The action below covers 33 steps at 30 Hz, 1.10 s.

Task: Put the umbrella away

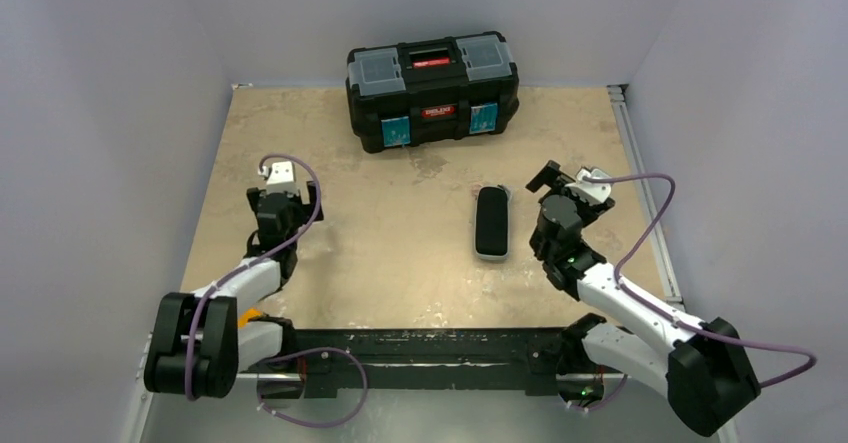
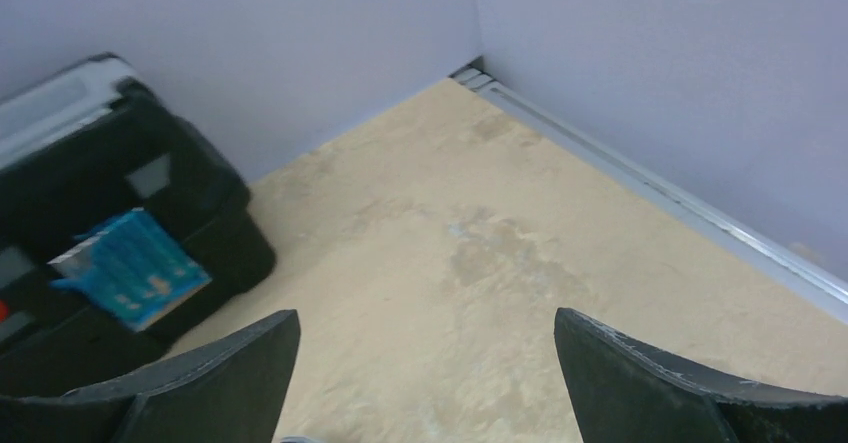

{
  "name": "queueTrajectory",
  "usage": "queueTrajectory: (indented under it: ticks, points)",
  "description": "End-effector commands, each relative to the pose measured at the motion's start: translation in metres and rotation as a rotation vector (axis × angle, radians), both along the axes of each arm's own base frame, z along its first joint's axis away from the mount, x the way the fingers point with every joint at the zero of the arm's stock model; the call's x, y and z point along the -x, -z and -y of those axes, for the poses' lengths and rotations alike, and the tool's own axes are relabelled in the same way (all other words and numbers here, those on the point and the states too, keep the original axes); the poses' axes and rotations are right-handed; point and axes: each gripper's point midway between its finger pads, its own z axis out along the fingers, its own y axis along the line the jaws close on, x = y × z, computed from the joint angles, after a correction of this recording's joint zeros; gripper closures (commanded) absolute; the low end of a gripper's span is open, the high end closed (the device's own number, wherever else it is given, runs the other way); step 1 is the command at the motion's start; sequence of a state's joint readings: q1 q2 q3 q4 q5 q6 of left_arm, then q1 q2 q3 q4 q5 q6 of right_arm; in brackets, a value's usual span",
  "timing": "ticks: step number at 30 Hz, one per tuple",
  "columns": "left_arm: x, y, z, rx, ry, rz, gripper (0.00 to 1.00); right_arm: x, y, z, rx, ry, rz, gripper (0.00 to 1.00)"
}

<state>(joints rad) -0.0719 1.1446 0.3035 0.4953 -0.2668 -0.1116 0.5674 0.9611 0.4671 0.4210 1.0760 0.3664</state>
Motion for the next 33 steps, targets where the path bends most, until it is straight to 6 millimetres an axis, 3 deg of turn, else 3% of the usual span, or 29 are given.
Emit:
queueTrajectory:
  ticks: [1,4,12,15,19,20,33]
  points:
    - [-0.036,-0.044,0.013,-0.052,0.115,0.175,0.0,-0.012,0.004,0.027,0.032,0.031,0.059,0.01]
    - [-0.04,-0.031,0.021,-0.07,0.176,0.233,0.0,-0.023,0.014,0.039,0.035,0.03,0.063,0.01]
    - [-0.045,-0.031,0.019,-0.068,0.167,0.211,0.0,-0.052,0.06,0.043,0.157,0.021,-0.044,0.01]
    - [-0.044,-0.031,0.019,-0.065,0.166,0.203,0.0,-0.059,0.058,0.04,0.212,-0.012,-0.052,0.01]
    - [-0.044,-0.03,0.019,-0.064,0.167,0.2,0.0,-0.059,0.059,0.05,0.25,0.008,0.006,0.01]
    - [-0.045,-0.03,0.019,-0.066,0.168,0.205,0.0,-0.062,0.067,0.045,0.218,-0.02,-0.028,0.01]
    - [-0.044,-0.029,0.018,-0.065,0.167,0.2,0.0,-0.08,0.069,0.048,0.182,-0.146,-0.03,0.01]
